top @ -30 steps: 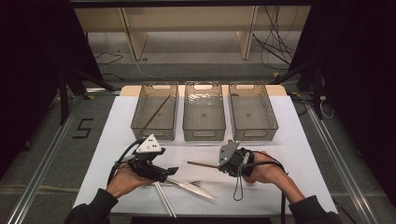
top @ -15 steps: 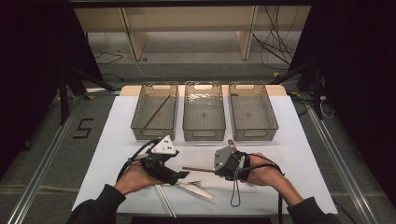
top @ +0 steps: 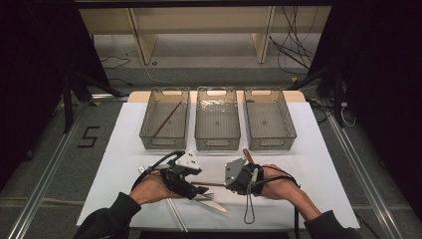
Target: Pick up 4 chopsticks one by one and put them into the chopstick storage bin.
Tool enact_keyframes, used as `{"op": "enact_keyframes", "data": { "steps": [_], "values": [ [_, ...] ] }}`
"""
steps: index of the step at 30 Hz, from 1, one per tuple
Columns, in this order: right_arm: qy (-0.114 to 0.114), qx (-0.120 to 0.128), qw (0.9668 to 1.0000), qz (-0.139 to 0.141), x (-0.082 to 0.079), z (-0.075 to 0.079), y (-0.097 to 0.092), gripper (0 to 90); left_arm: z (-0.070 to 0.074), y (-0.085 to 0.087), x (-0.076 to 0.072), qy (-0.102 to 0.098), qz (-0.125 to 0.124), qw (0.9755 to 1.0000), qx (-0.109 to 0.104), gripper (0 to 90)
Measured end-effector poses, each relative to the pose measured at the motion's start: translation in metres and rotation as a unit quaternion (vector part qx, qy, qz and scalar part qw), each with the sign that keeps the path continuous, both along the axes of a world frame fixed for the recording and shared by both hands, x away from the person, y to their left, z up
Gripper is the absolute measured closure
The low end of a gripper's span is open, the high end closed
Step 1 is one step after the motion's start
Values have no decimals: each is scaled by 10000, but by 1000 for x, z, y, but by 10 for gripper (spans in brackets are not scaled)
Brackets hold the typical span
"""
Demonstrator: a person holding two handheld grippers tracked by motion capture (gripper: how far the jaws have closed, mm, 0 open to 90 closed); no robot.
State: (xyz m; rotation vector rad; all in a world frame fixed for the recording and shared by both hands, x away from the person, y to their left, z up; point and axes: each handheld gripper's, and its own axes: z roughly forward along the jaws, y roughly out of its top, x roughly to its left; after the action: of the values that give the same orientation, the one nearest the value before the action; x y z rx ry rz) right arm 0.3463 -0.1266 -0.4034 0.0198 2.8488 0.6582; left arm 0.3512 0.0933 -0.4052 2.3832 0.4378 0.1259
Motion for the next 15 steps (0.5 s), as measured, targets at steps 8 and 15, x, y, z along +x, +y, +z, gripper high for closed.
{"op": "enact_keyframes", "data": {
  "steps": [8,15],
  "values": [
    [-11,10,10000,47,-1,1,1,850,-4,-7,-2,15,-283,9993,252,475],
    [13,-4,9999,99,-1,1,1,850,-7,-13,-1,6,-503,9979,399,590]
  ]
}}
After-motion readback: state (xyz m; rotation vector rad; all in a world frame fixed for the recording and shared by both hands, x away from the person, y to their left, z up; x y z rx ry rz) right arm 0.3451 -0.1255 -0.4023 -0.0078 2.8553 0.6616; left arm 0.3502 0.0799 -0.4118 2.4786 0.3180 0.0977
